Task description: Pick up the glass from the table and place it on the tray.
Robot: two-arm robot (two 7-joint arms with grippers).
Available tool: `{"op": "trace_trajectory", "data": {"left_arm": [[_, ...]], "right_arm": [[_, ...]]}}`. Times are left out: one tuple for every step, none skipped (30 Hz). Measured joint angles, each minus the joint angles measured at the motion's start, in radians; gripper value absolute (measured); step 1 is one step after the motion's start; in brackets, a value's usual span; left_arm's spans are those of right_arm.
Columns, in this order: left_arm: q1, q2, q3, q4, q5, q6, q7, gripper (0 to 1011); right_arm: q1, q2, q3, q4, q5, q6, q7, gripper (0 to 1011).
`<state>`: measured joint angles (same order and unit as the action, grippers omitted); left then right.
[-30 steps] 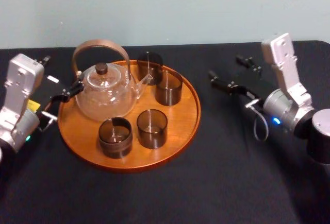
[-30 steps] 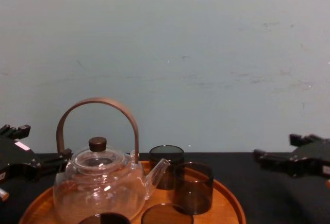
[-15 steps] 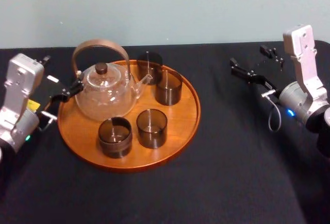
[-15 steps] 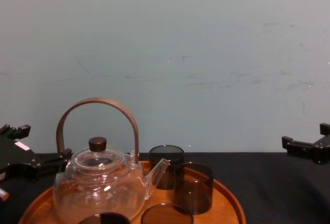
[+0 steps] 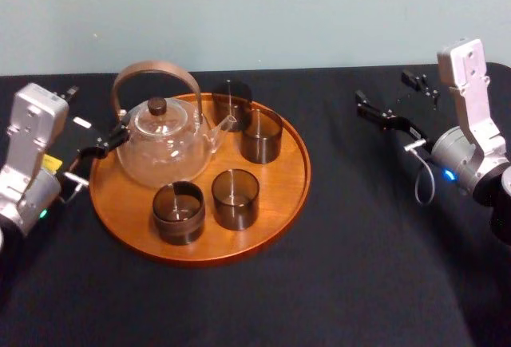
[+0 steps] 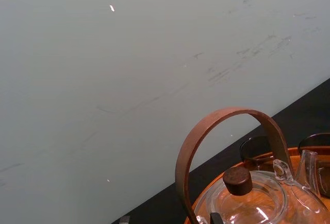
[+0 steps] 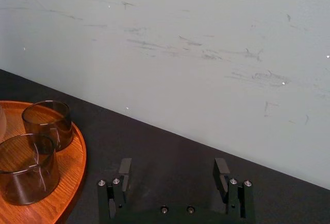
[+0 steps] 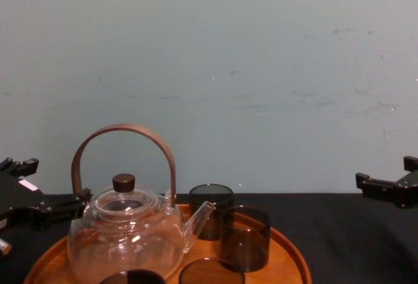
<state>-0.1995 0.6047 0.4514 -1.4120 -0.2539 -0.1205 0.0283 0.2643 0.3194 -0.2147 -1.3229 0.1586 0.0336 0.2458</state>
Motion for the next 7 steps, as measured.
{"op": "trace_trajectory", "data": {"left_arm": [[0.000, 0.000, 0.000, 0.000, 0.000, 0.000, 0.000, 1009], [0.000, 0.000, 0.000, 0.000, 0.000, 0.000, 0.000, 1010], [0.000, 0.000, 0.000, 0.000, 0.000, 0.000, 0.000, 1010], [0.000, 0.000, 0.000, 0.000, 0.000, 0.000, 0.000, 1009], [0.000, 0.000, 0.000, 0.000, 0.000, 0.000, 0.000, 1010], [0.000, 0.000, 0.000, 0.000, 0.000, 0.000, 0.000, 1010], [0.000, 0.000, 0.000, 0.000, 0.000, 0.000, 0.000, 1010]], "right_arm": [[0.000, 0.000, 0.000, 0.000, 0.000, 0.000, 0.000, 1002], [0.000, 0.000, 0.000, 0.000, 0.000, 0.000, 0.000, 1002], [0.000, 0.000, 0.000, 0.000, 0.000, 0.000, 0.000, 1002], [0.000, 0.000, -0.001, -0.001, 0.000, 0.000, 0.000, 1002], [0.000, 0.000, -0.001, -0.001, 0.000, 0.000, 0.000, 1002], [0.000, 0.001, -0.001, -0.001, 0.001, 0.000, 0.000, 1002], [0.000, 0.001, -0.001, -0.001, 0.001, 0.000, 0.000, 1002]]}}
